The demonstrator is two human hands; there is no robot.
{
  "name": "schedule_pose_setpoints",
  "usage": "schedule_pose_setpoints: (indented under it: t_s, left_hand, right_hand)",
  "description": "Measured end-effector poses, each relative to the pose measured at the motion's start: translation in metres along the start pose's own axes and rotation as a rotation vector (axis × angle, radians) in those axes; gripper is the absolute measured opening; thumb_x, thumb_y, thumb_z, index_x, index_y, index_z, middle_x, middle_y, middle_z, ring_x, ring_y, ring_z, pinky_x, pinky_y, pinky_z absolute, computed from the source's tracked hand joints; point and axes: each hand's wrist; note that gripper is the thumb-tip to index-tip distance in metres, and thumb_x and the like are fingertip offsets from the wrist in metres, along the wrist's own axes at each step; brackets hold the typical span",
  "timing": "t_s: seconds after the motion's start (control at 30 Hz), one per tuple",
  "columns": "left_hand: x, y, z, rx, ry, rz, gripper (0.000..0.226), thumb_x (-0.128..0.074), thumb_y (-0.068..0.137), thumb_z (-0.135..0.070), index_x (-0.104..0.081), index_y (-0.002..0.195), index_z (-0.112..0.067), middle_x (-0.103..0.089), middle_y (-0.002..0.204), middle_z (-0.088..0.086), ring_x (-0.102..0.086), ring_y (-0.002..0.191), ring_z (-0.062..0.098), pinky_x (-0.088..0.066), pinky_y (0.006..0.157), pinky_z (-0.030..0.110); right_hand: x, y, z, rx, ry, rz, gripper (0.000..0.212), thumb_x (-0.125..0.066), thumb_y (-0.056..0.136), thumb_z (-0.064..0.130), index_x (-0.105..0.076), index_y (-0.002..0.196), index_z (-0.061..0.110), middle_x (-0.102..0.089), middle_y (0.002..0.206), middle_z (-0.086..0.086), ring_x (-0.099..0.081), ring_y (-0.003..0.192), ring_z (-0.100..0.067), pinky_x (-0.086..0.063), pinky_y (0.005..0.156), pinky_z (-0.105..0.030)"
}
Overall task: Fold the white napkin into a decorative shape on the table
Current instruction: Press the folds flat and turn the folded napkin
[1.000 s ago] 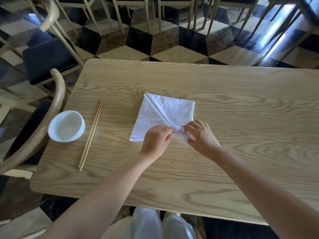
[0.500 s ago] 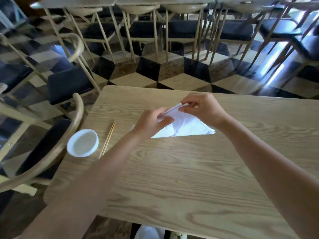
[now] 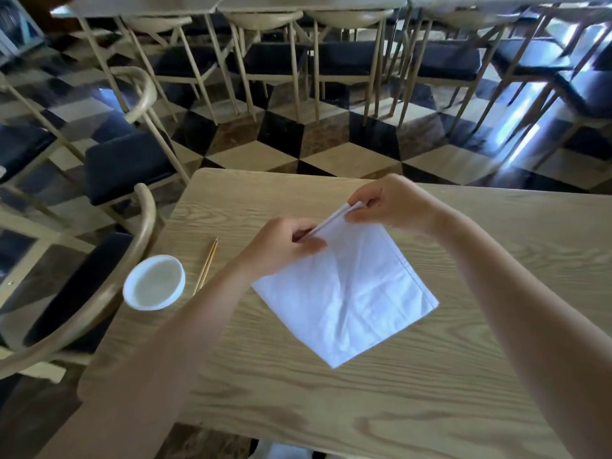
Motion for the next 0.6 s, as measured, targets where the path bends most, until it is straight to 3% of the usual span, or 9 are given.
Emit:
schedule_pose_setpoints:
  t_s: [0.17,0.27,0.37,0.43,0.6]
  left_hand:
    - [-0.007,0.040,0.051,0.103,0.047,0.061,0.030,-0.064,0.082,-0.009,-0.042,0.061,-0.008,-0.030,0.052,-0.006,-0.029,0.040,0.001,-0.020,0.042,0.017]
    - [-0.004,0.066,0.084,0.215,0.074,0.120,0.023,-0.066,0.080,-0.009,-0.048,0.065,-0.009,-0.041,0.058,-0.001,-0.037,0.050,0.004,-0.023,0.045,0.018]
    - [0.000,0.084,0.120,0.338,0.067,0.193,0.016,-0.070,0.077,-0.013,-0.057,0.071,-0.008,-0.052,0.066,0.000,-0.045,0.058,0.011,-0.029,0.048,0.019]
    - [0.003,0.091,0.139,0.373,0.097,0.216,0.030,-0.072,0.076,-0.014,-0.047,0.059,-0.018,-0.043,0.057,-0.006,-0.038,0.050,0.007,-0.025,0.042,0.014]
    - [0.012,0.096,0.174,0.434,0.078,0.162,0.043,-0.070,0.077,-0.009,-0.036,0.053,-0.019,-0.034,0.053,-0.006,-0.031,0.047,0.008,-0.024,0.036,0.012]
  right_hand:
    - [-0.043,0.053,-0.044,-0.054,-0.077,0.029,0.024,-0.071,0.078,0.025,-0.072,0.097,0.011,-0.071,0.091,-0.006,-0.058,0.074,-0.013,-0.035,0.062,-0.018]
    - [-0.056,0.085,-0.063,-0.128,-0.056,0.008,0.022,-0.069,0.078,0.023,-0.071,0.097,0.011,-0.071,0.097,-0.009,-0.065,0.083,-0.025,-0.047,0.067,-0.028]
    - [-0.064,0.114,-0.078,-0.158,-0.062,0.007,0.023,-0.069,0.079,0.022,-0.071,0.098,0.009,-0.071,0.100,-0.011,-0.063,0.087,-0.021,-0.044,0.069,-0.025]
    - [-0.068,0.129,-0.086,-0.187,-0.058,0.002,0.024,-0.069,0.080,0.022,-0.070,0.099,0.009,-0.070,0.101,-0.011,-0.061,0.088,-0.020,-0.040,0.070,-0.022]
    - [-0.084,0.154,-0.100,-0.263,0.041,-0.004,0.023,-0.068,0.081,0.023,-0.069,0.102,0.013,-0.068,0.101,-0.009,-0.060,0.090,-0.018,-0.042,0.072,-0.025]
Point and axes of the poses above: each hand's wrist, its own y-axis towards the middle knuckle, its own x-axis out of the back of the hand, z = x × y
